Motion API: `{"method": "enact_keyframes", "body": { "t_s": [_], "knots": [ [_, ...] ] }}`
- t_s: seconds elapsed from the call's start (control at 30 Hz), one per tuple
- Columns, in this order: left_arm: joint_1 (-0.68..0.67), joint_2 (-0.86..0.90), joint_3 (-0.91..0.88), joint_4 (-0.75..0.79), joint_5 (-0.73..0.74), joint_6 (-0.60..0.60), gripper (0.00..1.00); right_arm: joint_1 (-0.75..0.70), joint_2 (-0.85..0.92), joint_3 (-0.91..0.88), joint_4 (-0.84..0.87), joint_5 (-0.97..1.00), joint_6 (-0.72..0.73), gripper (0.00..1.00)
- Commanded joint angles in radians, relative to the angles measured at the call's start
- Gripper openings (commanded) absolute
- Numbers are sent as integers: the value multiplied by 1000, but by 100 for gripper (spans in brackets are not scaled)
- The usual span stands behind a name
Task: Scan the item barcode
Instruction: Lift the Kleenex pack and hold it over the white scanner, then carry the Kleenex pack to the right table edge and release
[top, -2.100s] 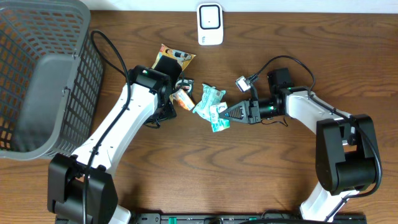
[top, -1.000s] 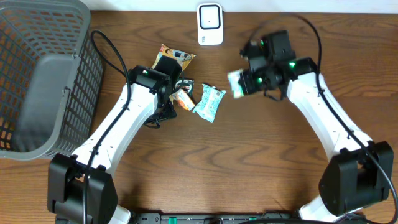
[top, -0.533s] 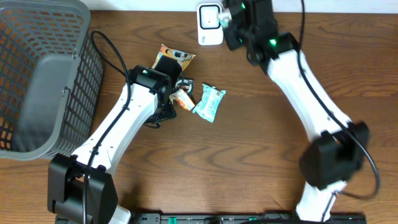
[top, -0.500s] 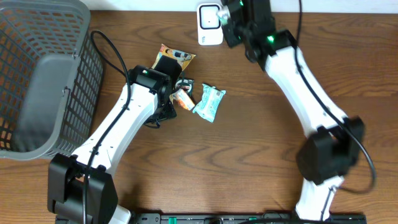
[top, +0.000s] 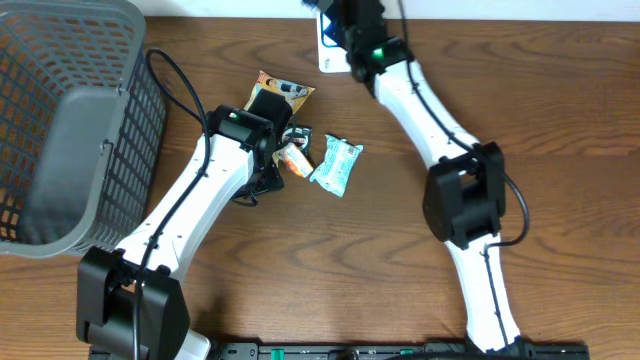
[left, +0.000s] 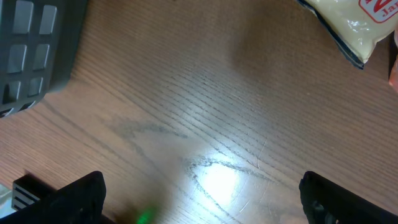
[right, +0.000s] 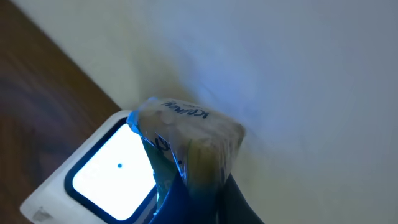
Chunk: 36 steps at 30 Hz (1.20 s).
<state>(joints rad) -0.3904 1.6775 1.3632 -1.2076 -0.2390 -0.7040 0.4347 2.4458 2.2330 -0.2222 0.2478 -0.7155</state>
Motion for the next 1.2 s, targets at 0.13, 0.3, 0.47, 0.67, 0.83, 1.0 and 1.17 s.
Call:
{"method": "enact_keyframes", "body": {
  "t_s": [0.13, 0.3, 0.47, 0.67, 0.83, 1.0, 1.17],
  "knots": [
    [3, -5, -6, -7, -16, -9, 98, 32, 54, 30, -7, 58, -153, 1],
    [3, -5, -6, -7, -16, -9, 98, 31, 59, 30, -18, 63, -146, 1],
    [3, -5, -6, -7, -16, -9, 98, 28, 59, 30, -34, 76, -146, 1],
    [3, -5, -6, -7, -16, -8, 98, 17, 58, 30, -58, 98, -110, 1],
    [3, -5, -6, -7, -16, -8, 98, -29, 34, 39, -76, 173, 21, 1],
    [3, -5, -6, -7, -16, -9, 98, -133, -22, 39, -222, 173, 130, 1],
    [3, -5, -6, -7, -16, -8, 98, -307, -69, 39, -427, 161, 307, 1]
  ]
}}
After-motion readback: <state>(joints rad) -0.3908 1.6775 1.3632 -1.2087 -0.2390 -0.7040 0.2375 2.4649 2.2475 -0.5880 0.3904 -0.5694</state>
